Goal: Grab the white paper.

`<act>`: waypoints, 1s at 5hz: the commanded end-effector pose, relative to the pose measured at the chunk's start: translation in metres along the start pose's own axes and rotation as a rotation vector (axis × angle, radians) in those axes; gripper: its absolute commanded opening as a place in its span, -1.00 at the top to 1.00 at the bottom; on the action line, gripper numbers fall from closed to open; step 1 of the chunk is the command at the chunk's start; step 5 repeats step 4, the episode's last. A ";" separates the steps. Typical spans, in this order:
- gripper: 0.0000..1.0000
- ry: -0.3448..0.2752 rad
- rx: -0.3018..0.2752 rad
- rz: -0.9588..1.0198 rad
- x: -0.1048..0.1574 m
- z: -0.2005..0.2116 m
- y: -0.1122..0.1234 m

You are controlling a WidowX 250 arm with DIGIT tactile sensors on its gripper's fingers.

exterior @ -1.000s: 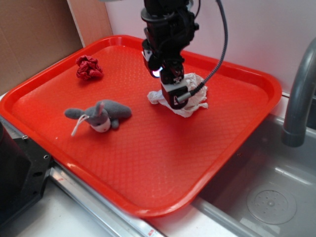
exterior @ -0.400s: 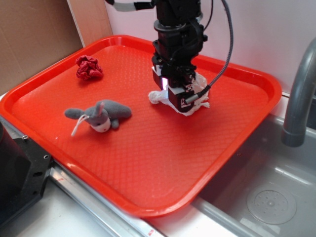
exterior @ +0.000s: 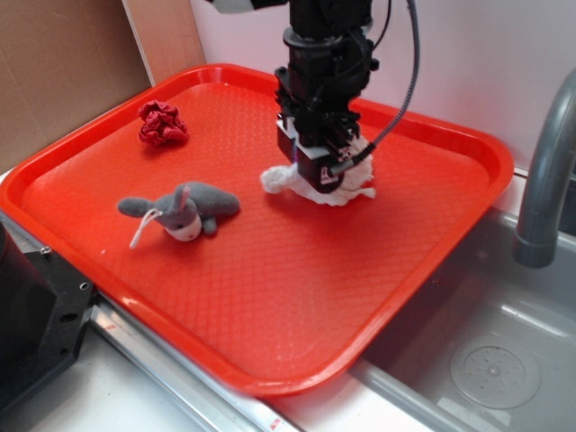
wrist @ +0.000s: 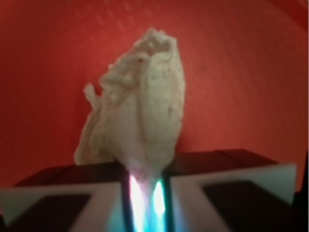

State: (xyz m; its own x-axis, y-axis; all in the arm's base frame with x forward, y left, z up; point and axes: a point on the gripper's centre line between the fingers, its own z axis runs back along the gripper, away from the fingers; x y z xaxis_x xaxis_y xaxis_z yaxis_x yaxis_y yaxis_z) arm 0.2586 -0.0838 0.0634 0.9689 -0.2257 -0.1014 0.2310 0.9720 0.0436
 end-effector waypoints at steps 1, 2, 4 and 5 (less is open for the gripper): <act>1.00 -0.060 0.072 0.321 -0.026 0.117 0.044; 1.00 -0.012 0.120 0.571 -0.070 0.163 0.083; 1.00 -0.142 0.100 0.682 -0.108 0.221 0.111; 1.00 -0.142 0.100 0.682 -0.108 0.221 0.111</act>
